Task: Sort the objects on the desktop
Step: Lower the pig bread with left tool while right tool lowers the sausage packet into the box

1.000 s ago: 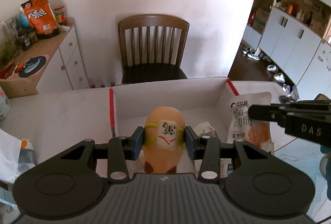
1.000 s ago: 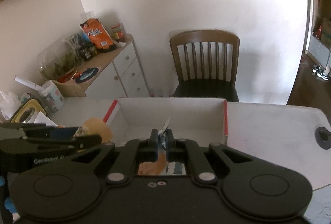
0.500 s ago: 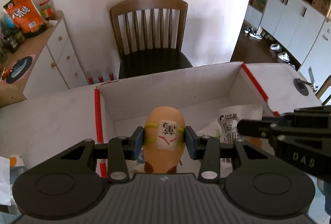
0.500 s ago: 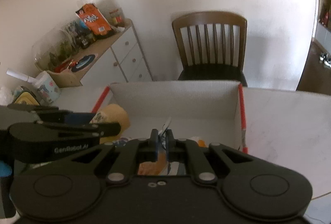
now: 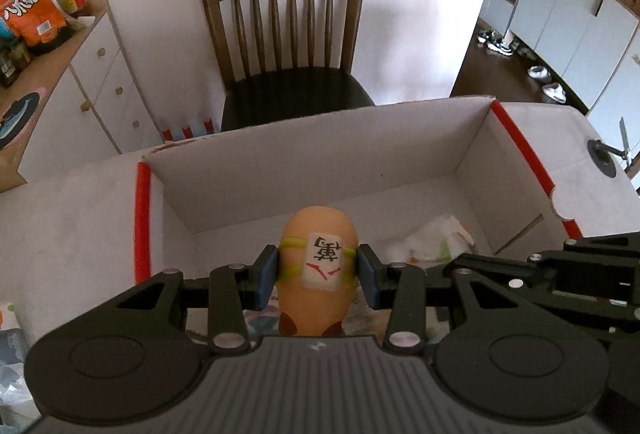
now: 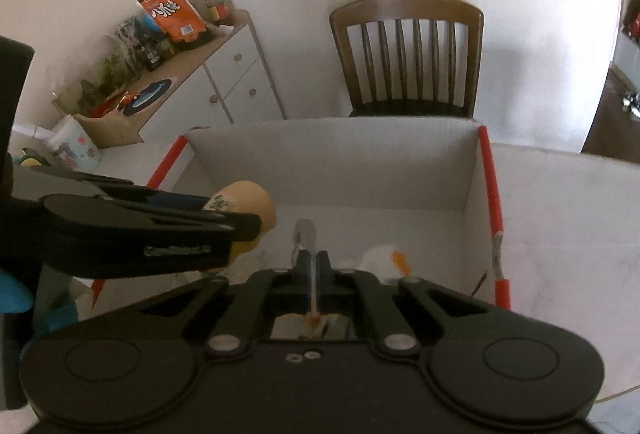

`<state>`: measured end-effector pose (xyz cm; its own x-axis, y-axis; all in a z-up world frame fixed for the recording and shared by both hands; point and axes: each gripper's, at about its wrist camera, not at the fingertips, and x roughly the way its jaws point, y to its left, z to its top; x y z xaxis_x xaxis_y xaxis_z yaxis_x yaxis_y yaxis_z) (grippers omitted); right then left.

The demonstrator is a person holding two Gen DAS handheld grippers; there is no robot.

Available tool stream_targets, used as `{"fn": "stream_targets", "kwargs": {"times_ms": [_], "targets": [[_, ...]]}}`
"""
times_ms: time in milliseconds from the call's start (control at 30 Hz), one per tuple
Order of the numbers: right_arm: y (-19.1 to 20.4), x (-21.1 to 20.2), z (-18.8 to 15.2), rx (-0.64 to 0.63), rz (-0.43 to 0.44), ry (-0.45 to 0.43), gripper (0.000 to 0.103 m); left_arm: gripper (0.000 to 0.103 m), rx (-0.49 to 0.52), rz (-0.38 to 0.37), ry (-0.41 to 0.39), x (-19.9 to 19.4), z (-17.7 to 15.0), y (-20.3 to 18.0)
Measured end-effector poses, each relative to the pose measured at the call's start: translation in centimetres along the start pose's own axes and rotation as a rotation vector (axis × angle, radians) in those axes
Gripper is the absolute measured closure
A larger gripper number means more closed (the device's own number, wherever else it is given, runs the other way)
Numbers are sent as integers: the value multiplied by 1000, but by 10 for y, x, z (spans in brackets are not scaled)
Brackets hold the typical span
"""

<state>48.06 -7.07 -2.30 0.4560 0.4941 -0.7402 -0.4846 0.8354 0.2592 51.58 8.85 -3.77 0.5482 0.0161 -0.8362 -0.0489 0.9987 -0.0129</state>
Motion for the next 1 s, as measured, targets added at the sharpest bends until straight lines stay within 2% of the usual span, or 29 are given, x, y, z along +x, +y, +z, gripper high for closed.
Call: {"fn": "stream_targets", "kwargs": {"times_ms": [267, 500, 600, 667, 733, 1000], "targets": [[-7, 9, -5, 13, -3, 29, 101, 62, -1, -2, 24, 18, 1, -4], [-9, 12, -9, 20, 1, 52, 89, 60, 7, -25, 57, 31, -3, -10], [-9, 12, -8, 19, -3, 55, 85, 57, 5, -29, 62, 33, -4, -12], [-10, 12, -6, 20, 2, 61, 84, 46, -9, -35, 75, 34, -4, -12], [-10, 13, -6, 21, 10, 73, 82, 41, -17, -48, 65, 31, -6, -11], [-5, 6, -11, -2, 0, 77, 72, 40, -18, -43, 38, 15, -5, -11]]}}
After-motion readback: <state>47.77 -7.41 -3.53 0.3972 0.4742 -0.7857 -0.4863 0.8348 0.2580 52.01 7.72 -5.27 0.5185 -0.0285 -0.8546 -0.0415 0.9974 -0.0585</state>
